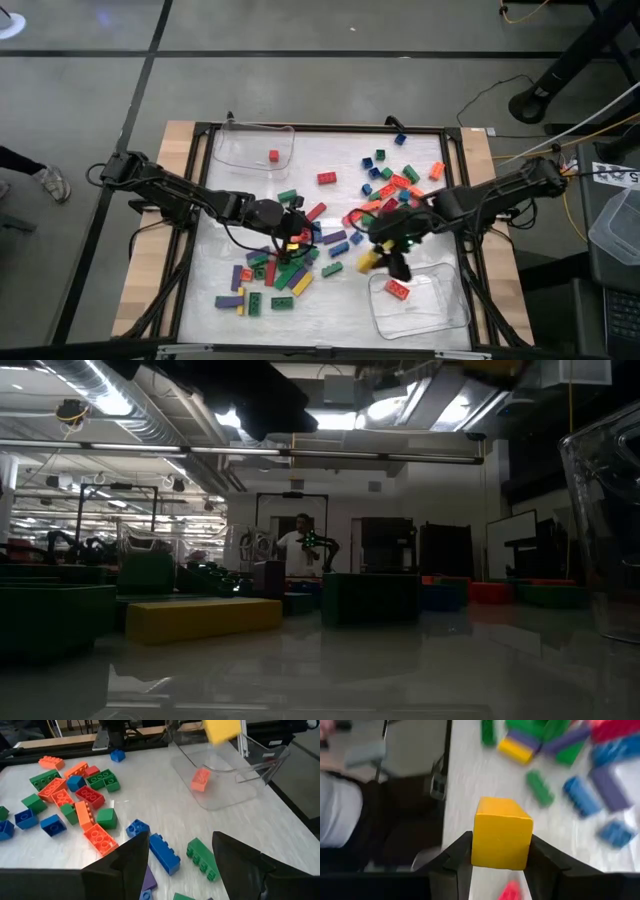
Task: Sort blocks by size
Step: Put the rectangular yellow block into the bottom transparent bin, then put the rectangular green game piece into the bottom transparent bin
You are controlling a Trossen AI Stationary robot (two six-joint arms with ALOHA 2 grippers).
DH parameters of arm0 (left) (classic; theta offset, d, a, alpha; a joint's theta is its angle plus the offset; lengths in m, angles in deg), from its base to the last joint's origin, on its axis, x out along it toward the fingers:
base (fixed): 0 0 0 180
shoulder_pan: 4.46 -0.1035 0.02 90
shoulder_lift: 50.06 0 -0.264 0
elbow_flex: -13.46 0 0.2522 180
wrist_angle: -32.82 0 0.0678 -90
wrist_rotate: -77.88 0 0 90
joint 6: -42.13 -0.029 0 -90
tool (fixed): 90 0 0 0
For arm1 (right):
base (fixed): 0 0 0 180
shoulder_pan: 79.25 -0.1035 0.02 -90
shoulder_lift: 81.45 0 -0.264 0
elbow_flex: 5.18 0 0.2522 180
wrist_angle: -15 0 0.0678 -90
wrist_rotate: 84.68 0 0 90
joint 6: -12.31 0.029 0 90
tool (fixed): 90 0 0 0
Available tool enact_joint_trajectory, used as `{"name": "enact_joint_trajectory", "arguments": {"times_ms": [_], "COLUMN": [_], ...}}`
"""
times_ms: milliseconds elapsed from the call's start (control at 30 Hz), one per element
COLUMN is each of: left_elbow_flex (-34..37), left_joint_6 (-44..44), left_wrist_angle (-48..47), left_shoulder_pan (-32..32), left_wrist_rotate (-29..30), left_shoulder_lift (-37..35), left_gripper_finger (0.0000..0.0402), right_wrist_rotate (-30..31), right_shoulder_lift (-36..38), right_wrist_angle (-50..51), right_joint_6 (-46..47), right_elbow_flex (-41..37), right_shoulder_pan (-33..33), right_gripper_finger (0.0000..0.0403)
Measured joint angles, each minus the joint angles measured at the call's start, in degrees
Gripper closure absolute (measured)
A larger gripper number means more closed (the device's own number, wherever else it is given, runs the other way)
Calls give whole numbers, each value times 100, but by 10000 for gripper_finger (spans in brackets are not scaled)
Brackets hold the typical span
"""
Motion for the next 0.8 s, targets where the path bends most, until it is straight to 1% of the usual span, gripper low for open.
{"name": "enact_joint_trajectory", "arguments": {"times_ms": [200, 300, 400, 500, 633, 700, 800], "left_elbow_flex": [0, 0, 0, 0, 0, 0, 0], "left_joint_6": [-27, -64, 31, 360, 1080, 1384, 1576], "left_wrist_angle": [-50, -94, -403, -885, -1586, -1845, -2168], "left_shoulder_pan": [0, 0, 0, 0, 0, 0, 0], "left_wrist_rotate": [4, 4, 4, 4, 6, 4, 7], "left_shoulder_lift": [0, 0, 2, 2, 2, 2, 2], "left_gripper_finger": [199, 199, 199, 199, 199, 199, 199], "right_wrist_rotate": [30, 321, 450, 473, 508, 521, 521], "right_shoulder_lift": [-6, -120, -228, -354, -488, -550, -595], "right_wrist_angle": [1008, 1149, 1103, 1119, 1141, 1141, 1143], "right_joint_6": [361, 405, 414, 658, 1238, 1300, 1276], "right_elbow_flex": [0, -4, -4, -4, -4, -7, -7], "right_shoulder_pan": [-777, -1150, -1400, -1535, -1552, -1552, -1552], "right_gripper_finger": [263, 255, 240, 227, 217, 214, 209]}}
